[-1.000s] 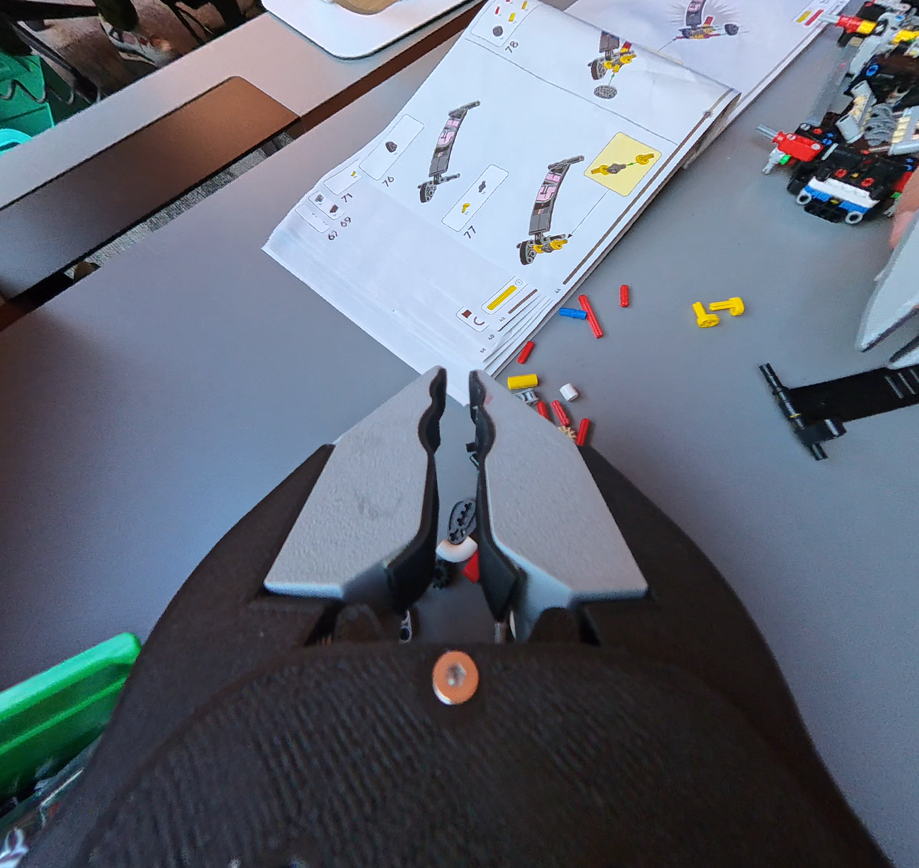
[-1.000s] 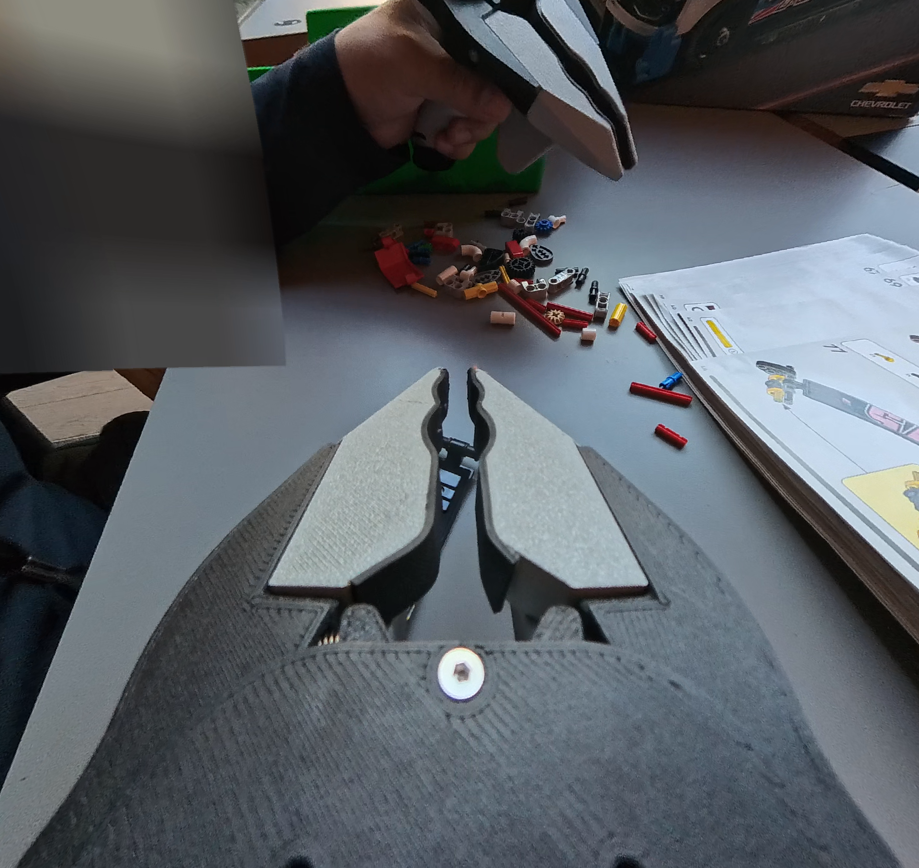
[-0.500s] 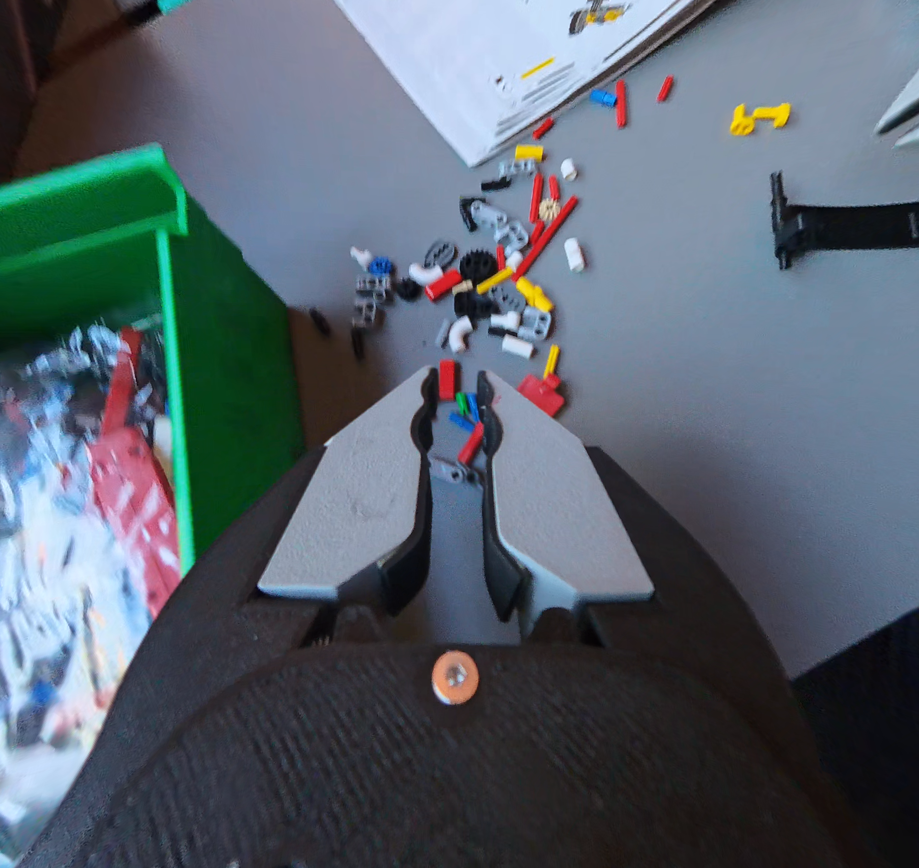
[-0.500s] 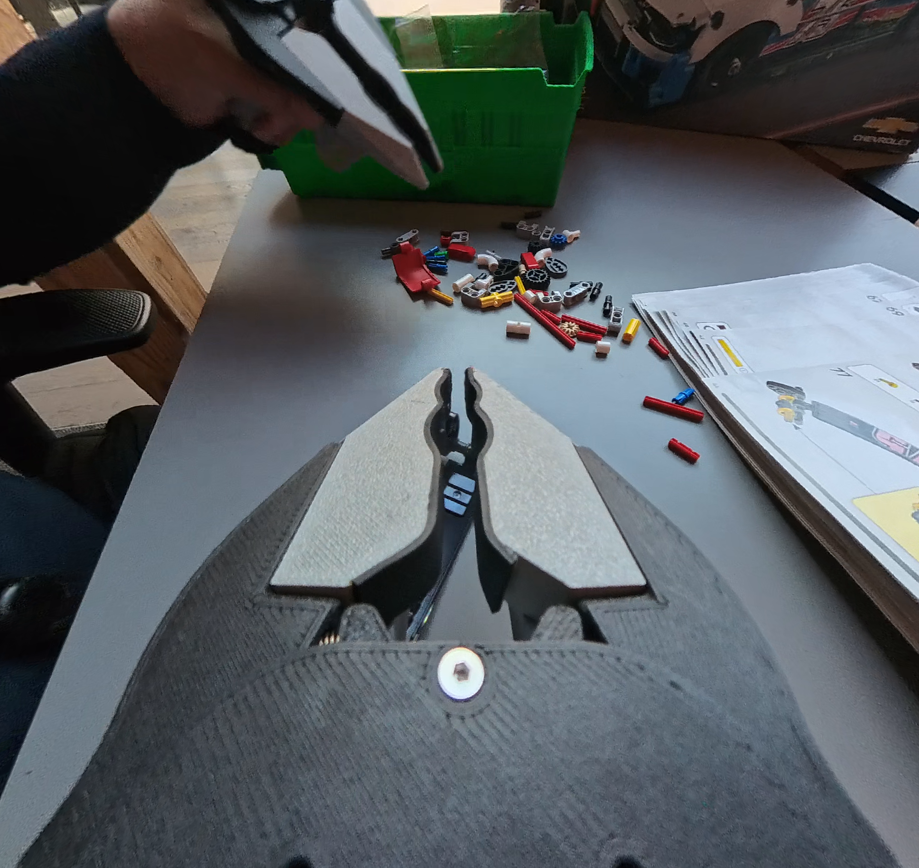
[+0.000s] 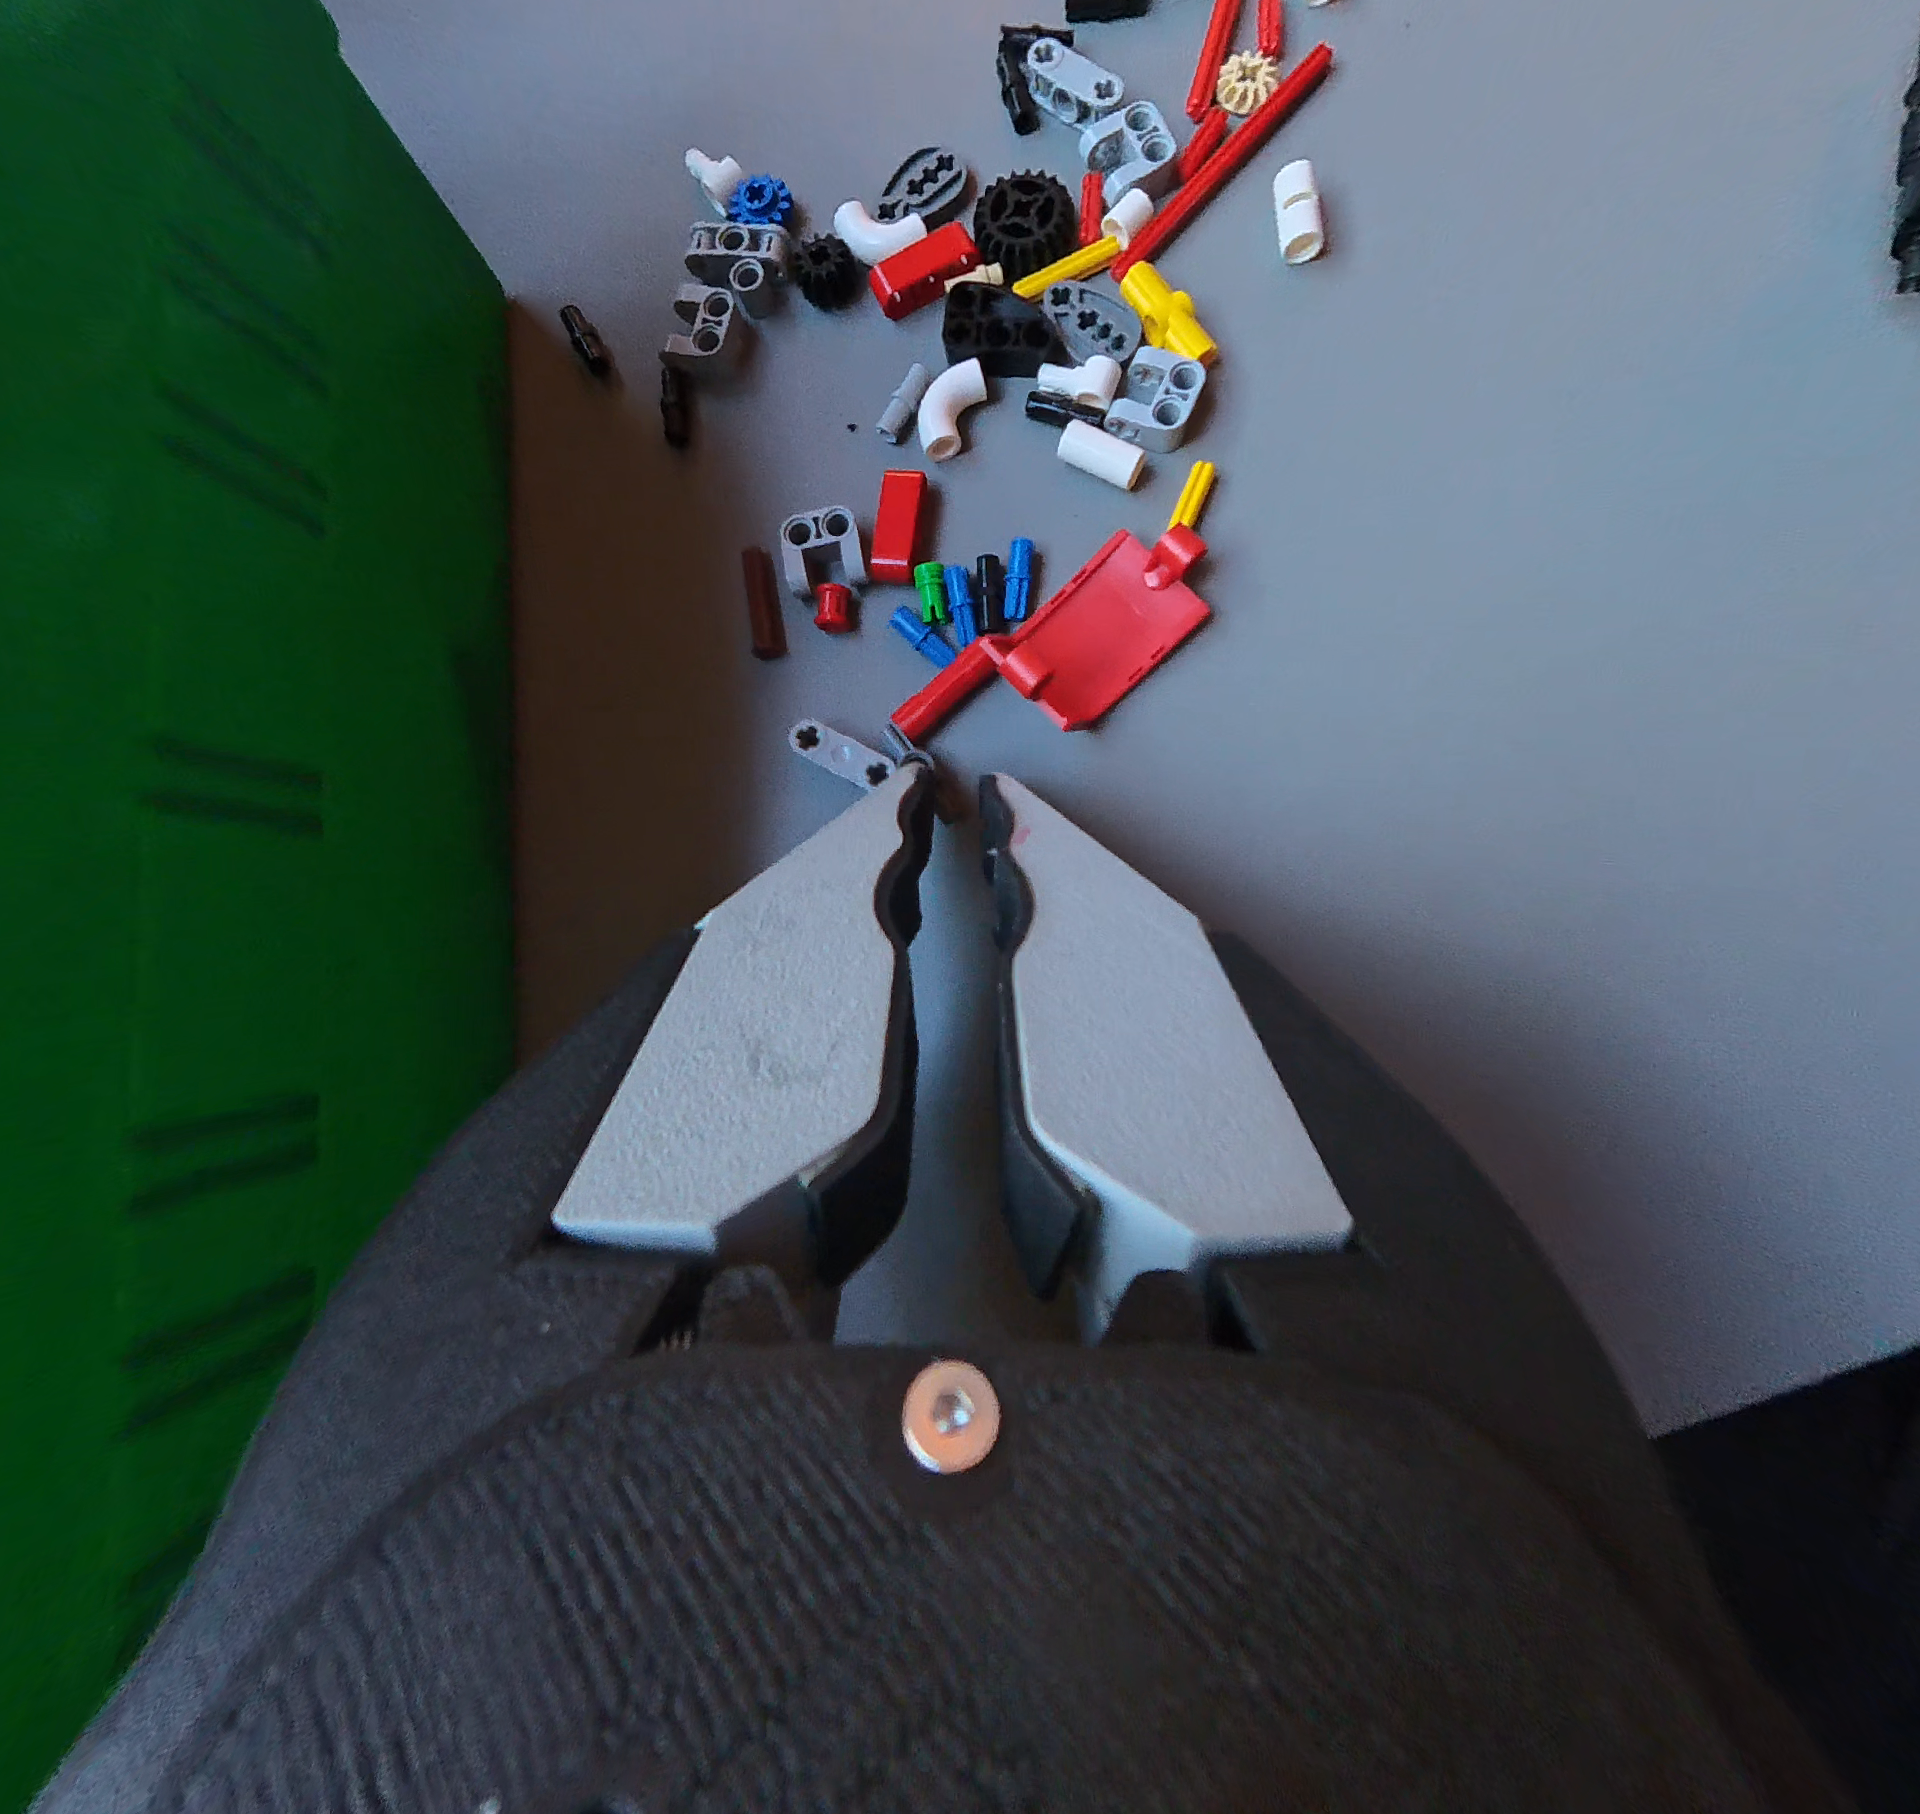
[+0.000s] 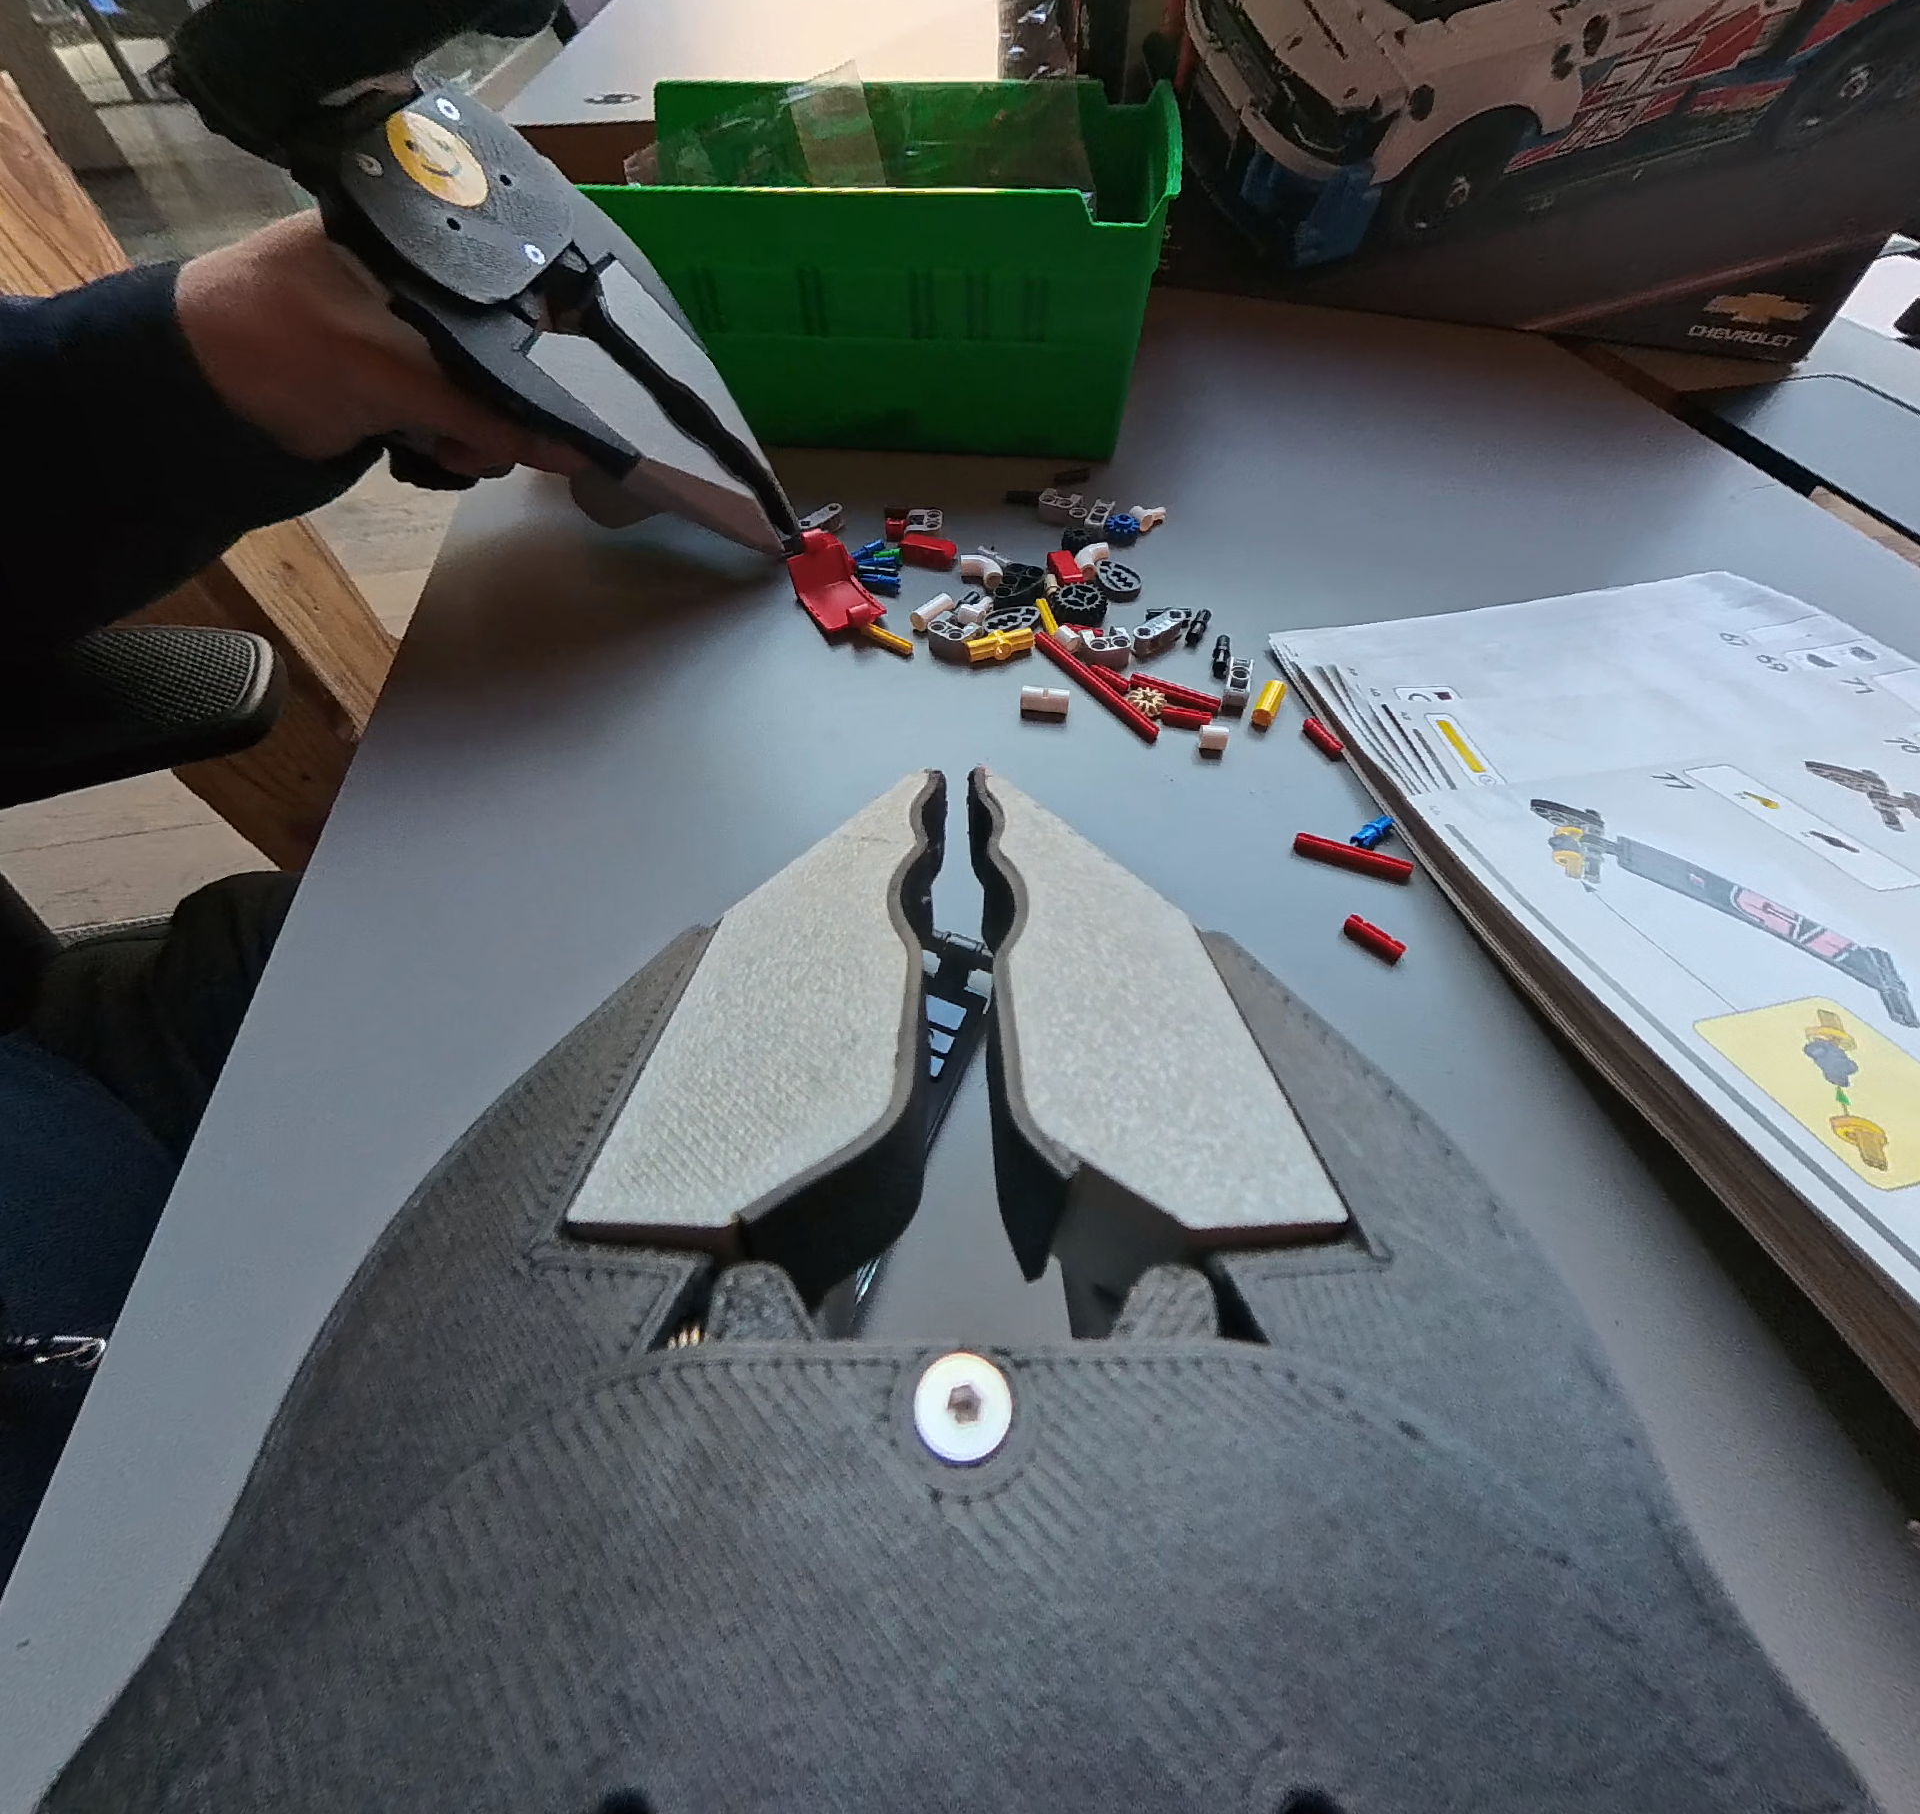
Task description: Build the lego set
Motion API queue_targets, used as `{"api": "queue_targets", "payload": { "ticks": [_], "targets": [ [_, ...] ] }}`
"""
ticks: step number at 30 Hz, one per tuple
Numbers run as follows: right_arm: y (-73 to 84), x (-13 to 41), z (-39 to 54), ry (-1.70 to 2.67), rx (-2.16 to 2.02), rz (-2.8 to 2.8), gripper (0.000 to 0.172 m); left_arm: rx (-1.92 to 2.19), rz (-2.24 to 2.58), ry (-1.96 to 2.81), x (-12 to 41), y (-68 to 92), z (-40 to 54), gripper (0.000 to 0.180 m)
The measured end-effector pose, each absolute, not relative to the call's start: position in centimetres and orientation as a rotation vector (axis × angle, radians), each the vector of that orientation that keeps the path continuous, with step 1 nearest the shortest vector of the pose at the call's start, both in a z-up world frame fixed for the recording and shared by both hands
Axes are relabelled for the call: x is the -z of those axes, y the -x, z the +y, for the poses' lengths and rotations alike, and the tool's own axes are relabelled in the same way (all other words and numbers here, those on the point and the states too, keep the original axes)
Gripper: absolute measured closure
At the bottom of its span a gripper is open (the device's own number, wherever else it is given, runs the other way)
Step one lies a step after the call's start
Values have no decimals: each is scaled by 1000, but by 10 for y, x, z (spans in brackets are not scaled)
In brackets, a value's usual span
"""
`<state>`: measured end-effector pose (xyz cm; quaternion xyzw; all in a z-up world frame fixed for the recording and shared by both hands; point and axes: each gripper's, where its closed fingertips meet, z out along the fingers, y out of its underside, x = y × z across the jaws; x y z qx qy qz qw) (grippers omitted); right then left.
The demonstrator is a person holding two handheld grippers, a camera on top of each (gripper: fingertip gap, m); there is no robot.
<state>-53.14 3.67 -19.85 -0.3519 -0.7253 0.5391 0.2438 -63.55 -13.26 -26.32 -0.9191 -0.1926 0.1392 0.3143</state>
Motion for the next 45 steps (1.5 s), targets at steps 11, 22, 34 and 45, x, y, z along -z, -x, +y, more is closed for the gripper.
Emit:
{"api": "queue_targets", "payload": {
  "ticks": [11, 22, 34, 45],
  "targets": [
    [531, 201, 33, 954, -1477, -2004, 171, -358, -527, 2433, 268, 639, -137, 165],
    [530, 202, 31, 952, -1480, -2014, 172, -350, -569, 2411, 268, 646, -137, 160],
    [530, 202, 30, 945, -1482, -2021, 172, -347, -563, 2399, 269, 653, -132, 172],
    [531, 197, 36, 959, -1496, -1982, 172, -378, -496, 2318, 244, 645, -131, 173]
  ]
}}
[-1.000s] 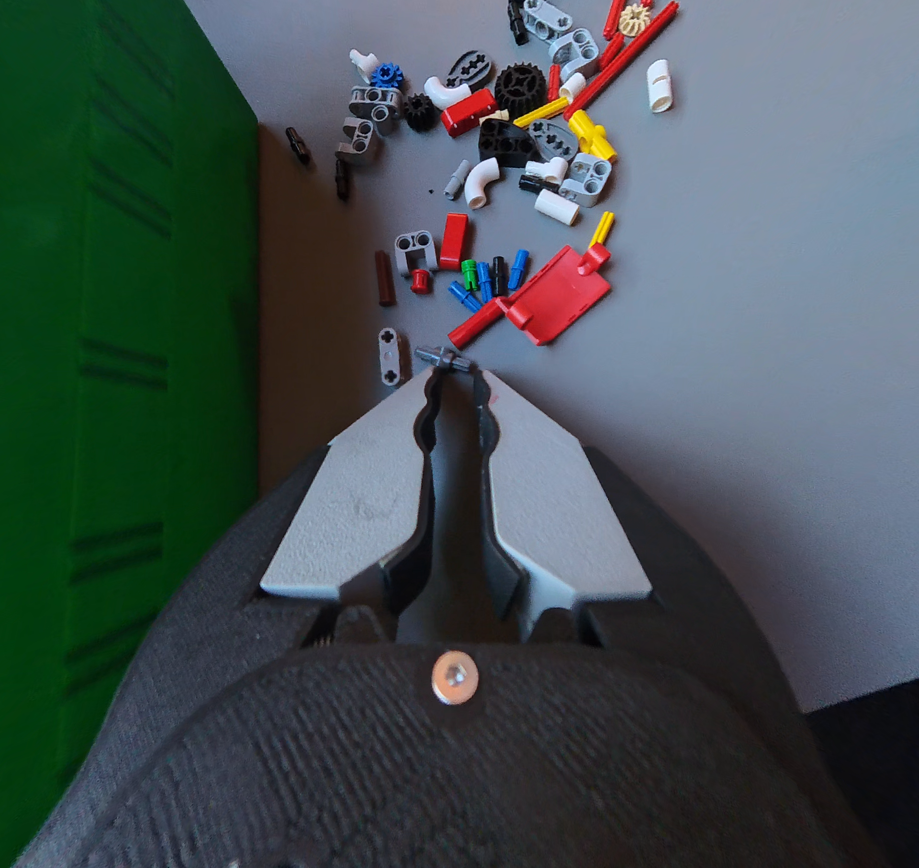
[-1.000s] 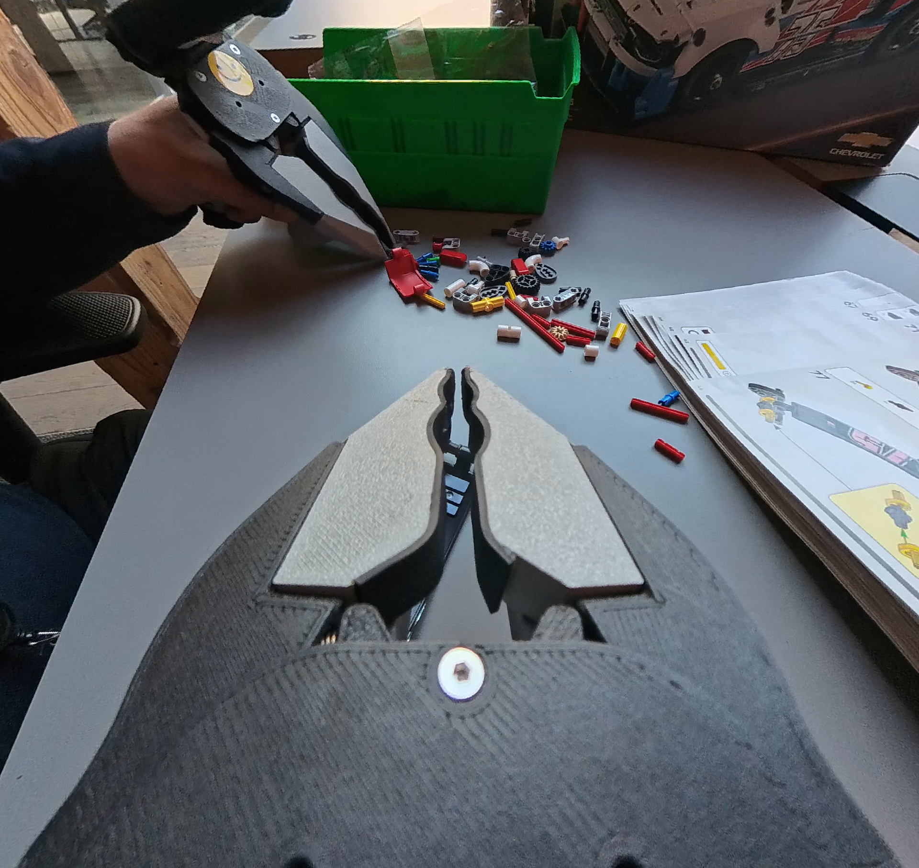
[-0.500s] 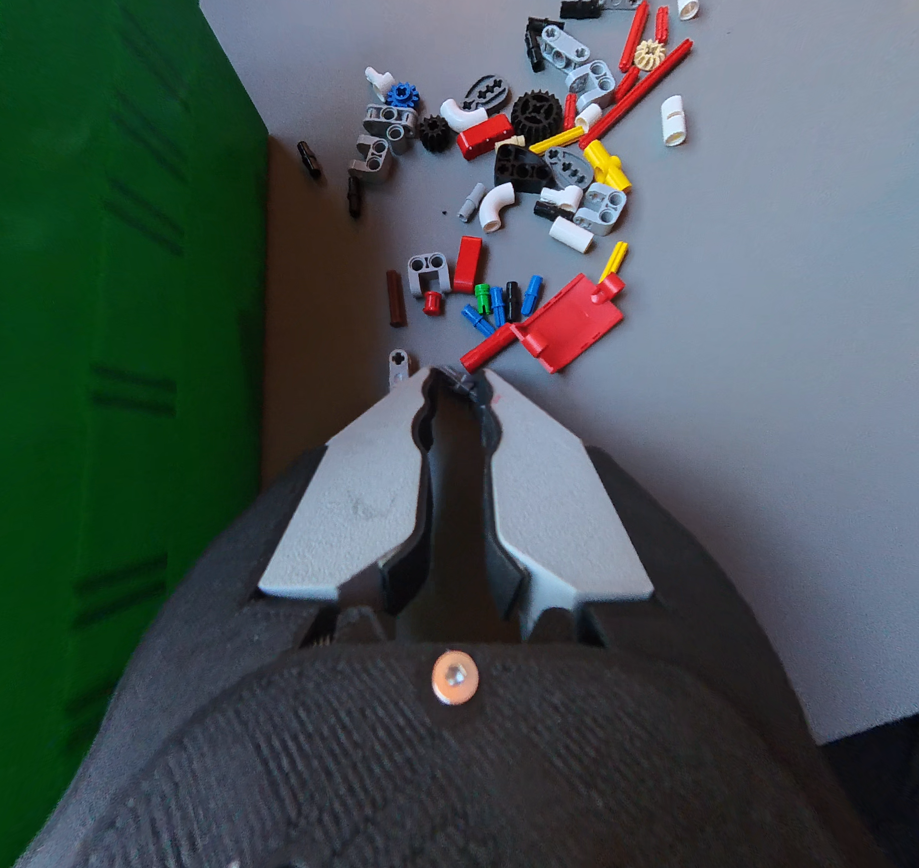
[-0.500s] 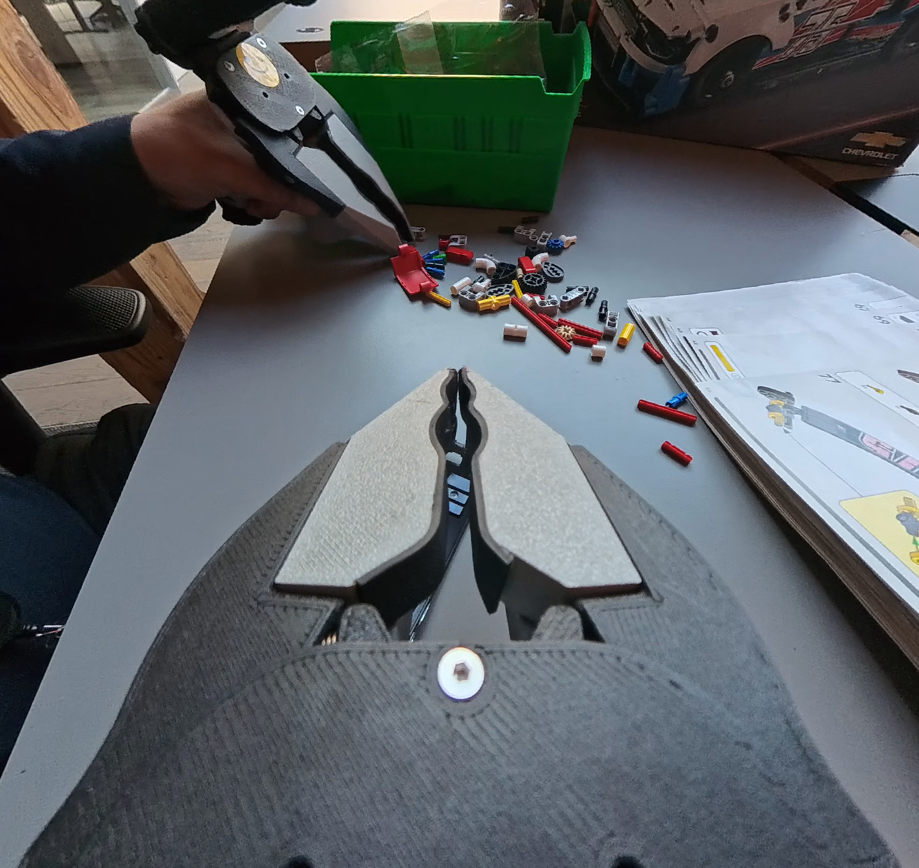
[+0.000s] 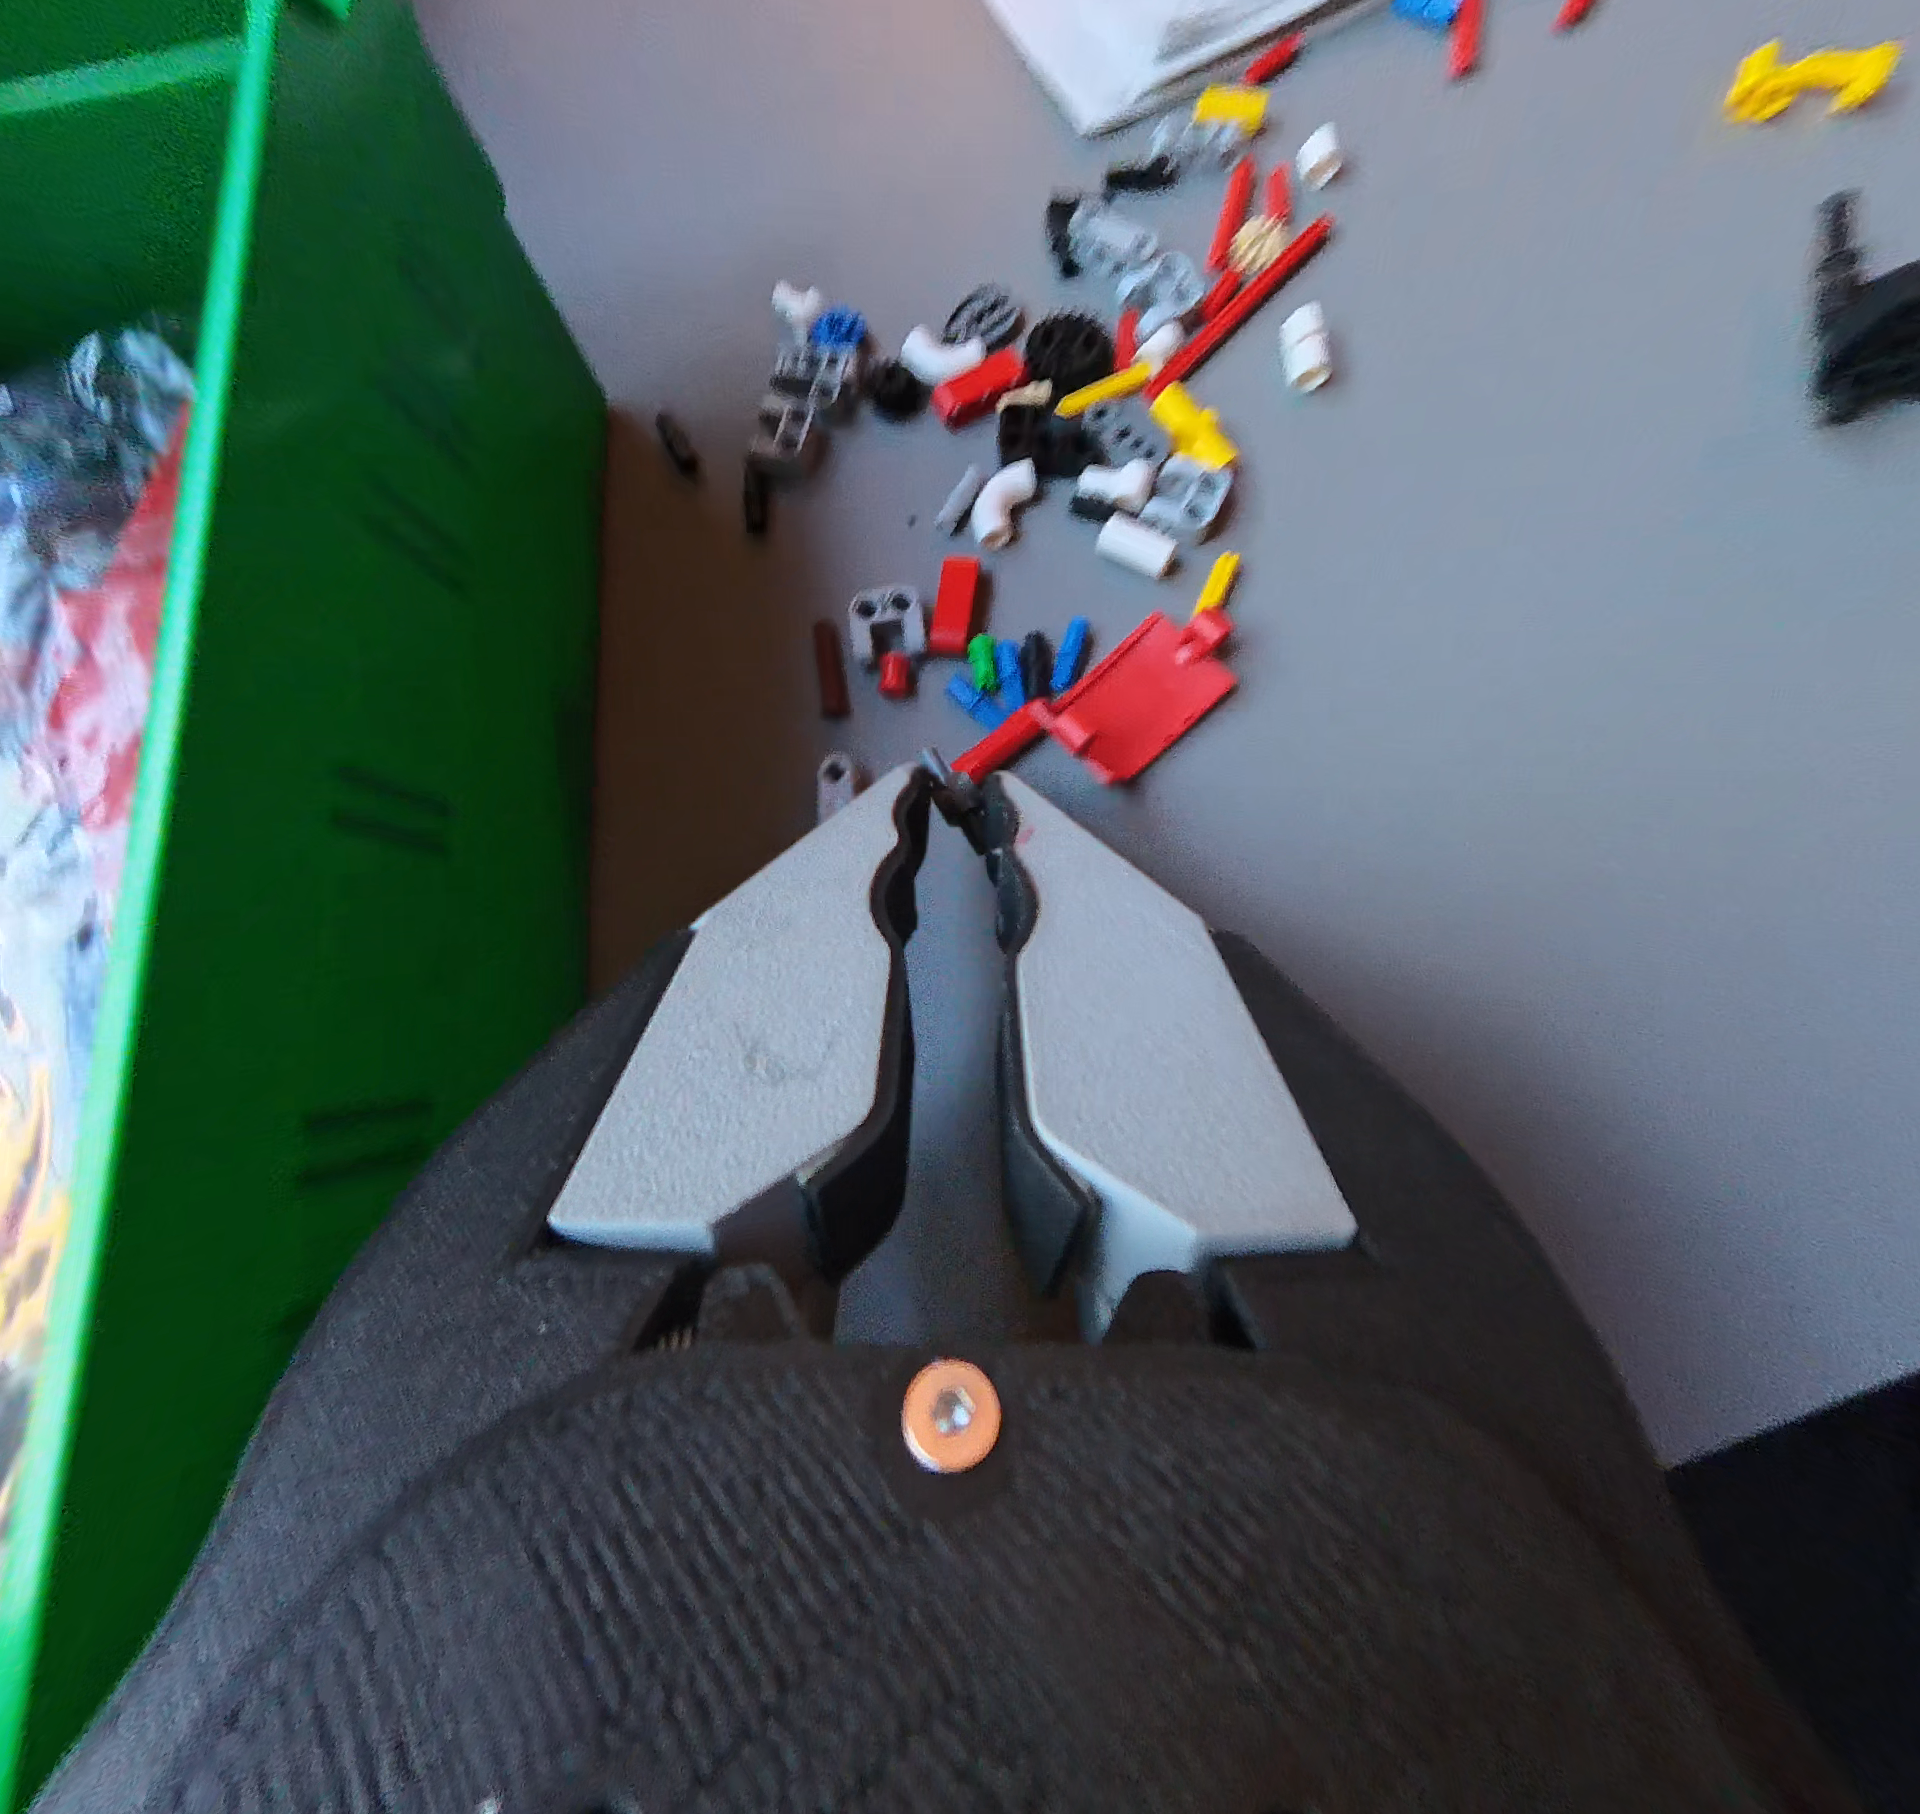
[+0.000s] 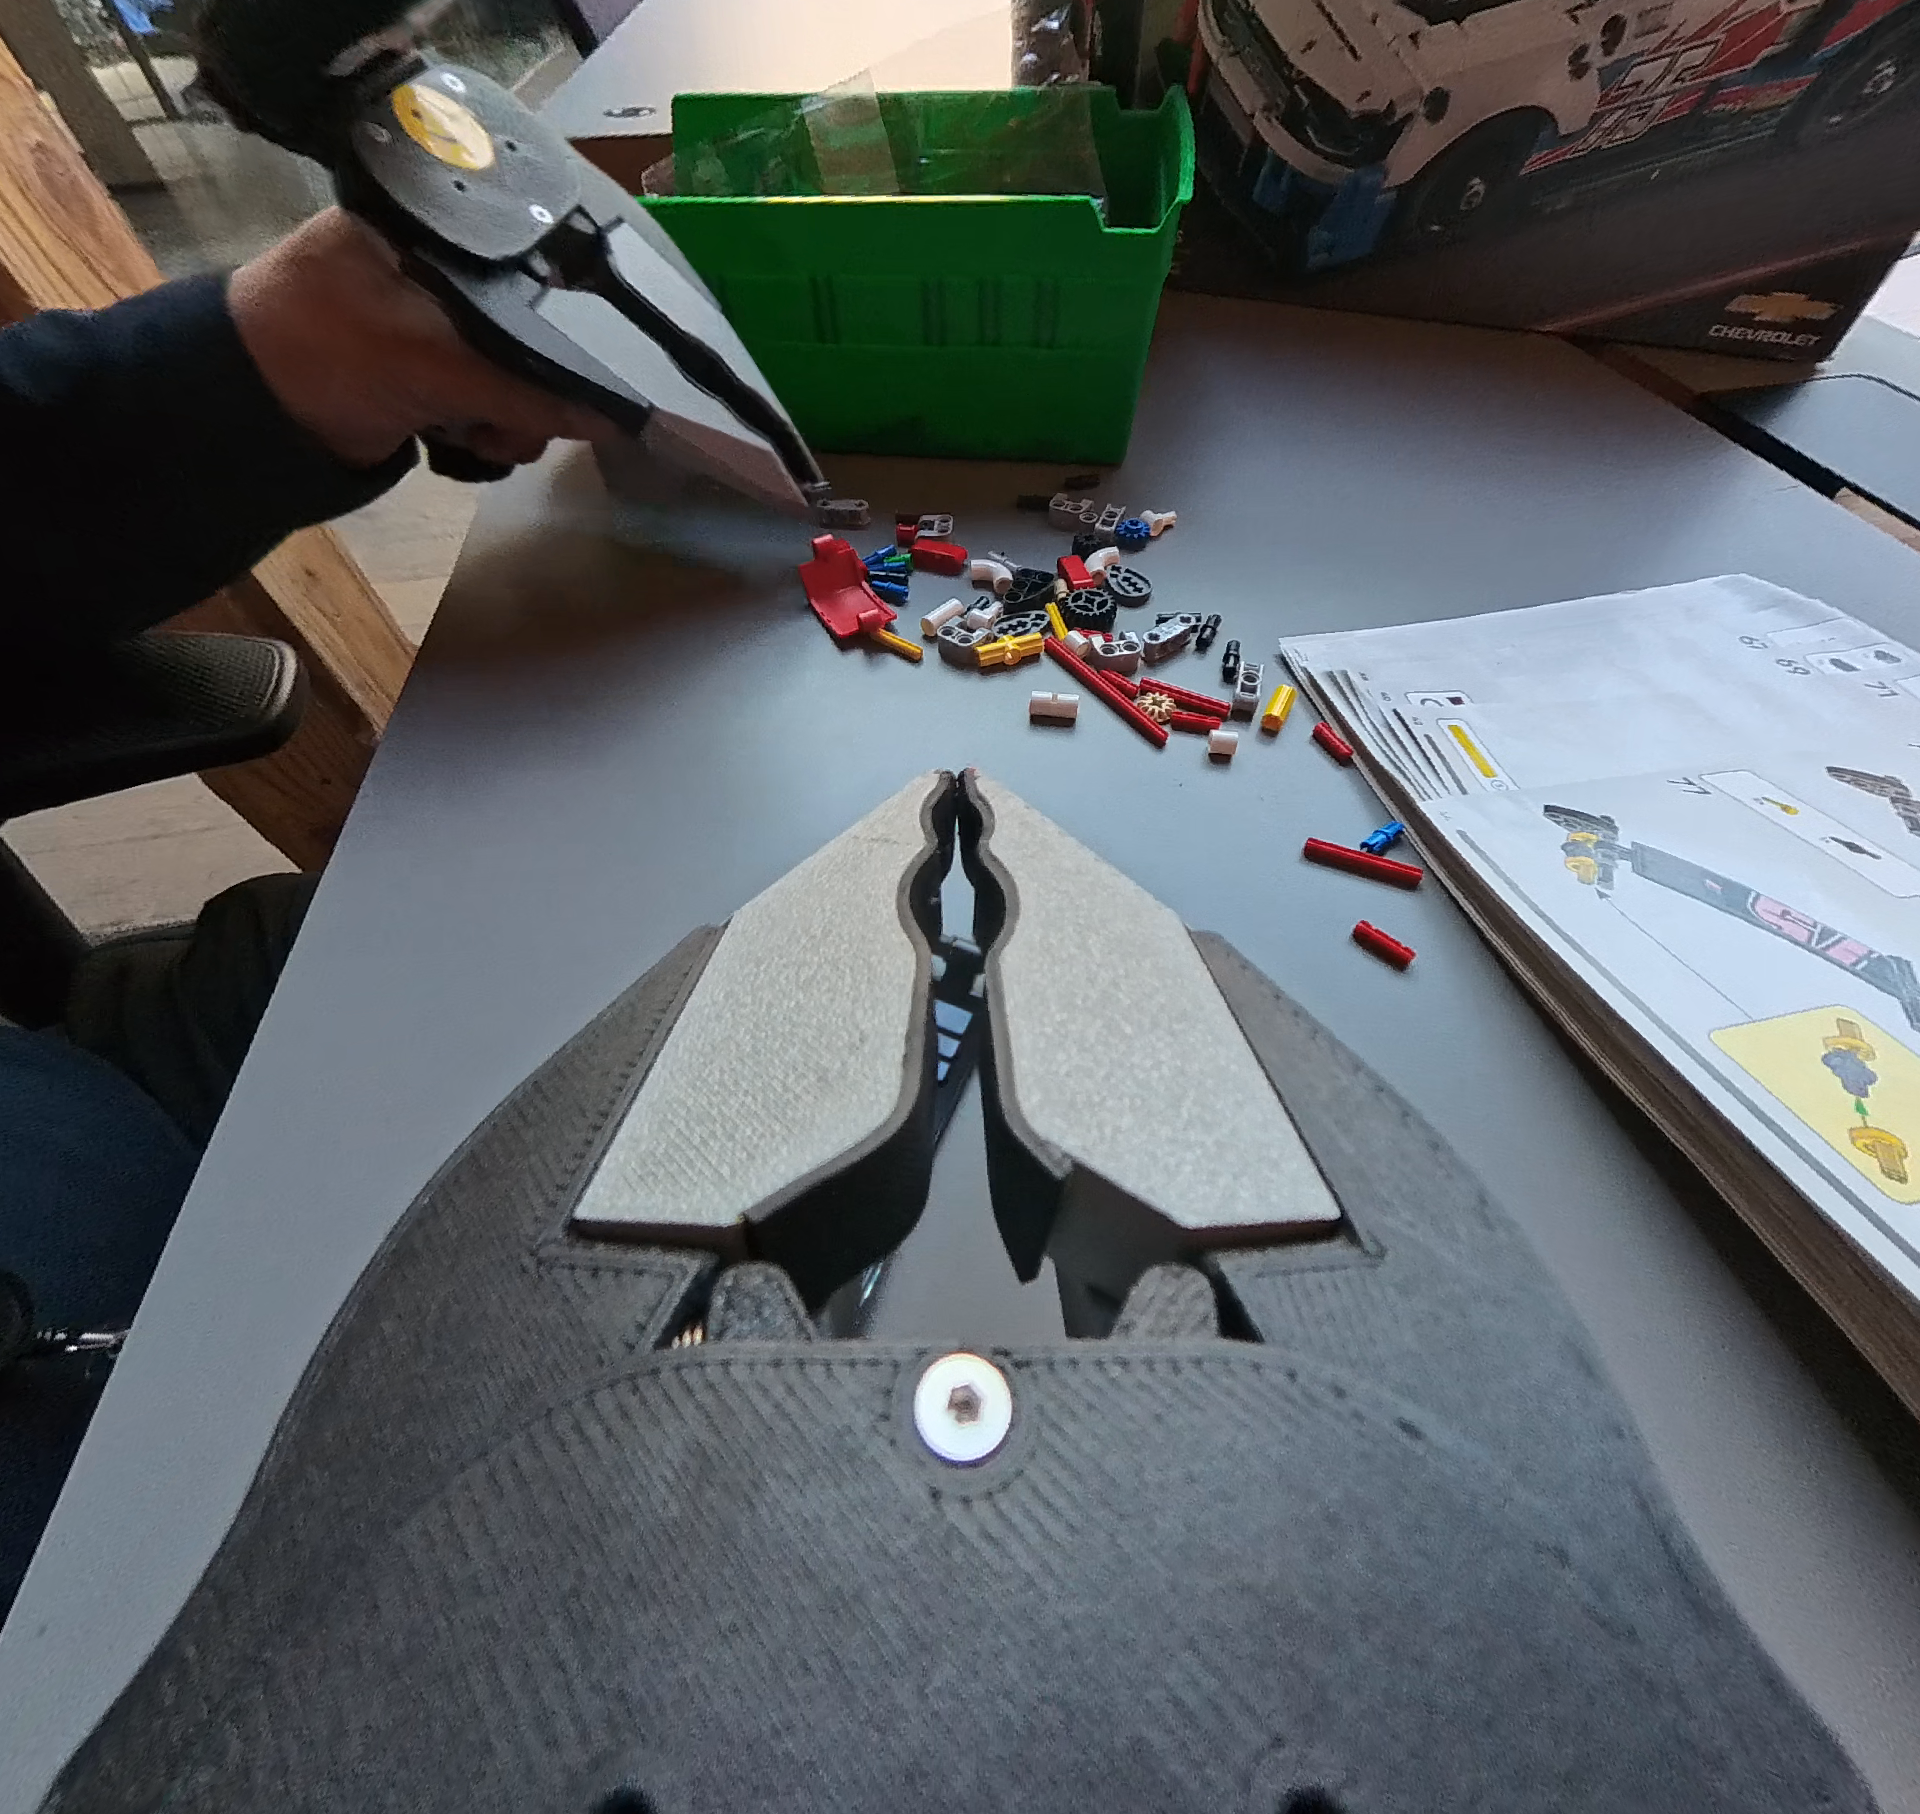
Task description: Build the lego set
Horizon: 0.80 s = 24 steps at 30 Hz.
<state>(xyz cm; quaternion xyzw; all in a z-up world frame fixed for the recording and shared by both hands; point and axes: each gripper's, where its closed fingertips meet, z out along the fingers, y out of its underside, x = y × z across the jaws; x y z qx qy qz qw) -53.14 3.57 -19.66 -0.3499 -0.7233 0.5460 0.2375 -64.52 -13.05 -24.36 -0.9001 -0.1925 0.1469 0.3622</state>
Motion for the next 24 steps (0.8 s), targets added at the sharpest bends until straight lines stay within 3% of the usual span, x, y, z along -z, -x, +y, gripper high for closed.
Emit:
{"api": "queue_targets", "payload": {
  "ticks": [9, 16, 24],
  "targets": [
    [529, 150, 73, 943, -1587, -1677, 172, -209, -139, 2257, 216, 594, -21, 173],
    [525, 136, 89, 935, -1601, -1595, 172, -80, 147, 2360, 247, 560, 55, 173],
    [525, 135, 91, 928, -1598, -1593, 172, 87, 172, 2400, 258, 559, 66, 166]
  ]
}}
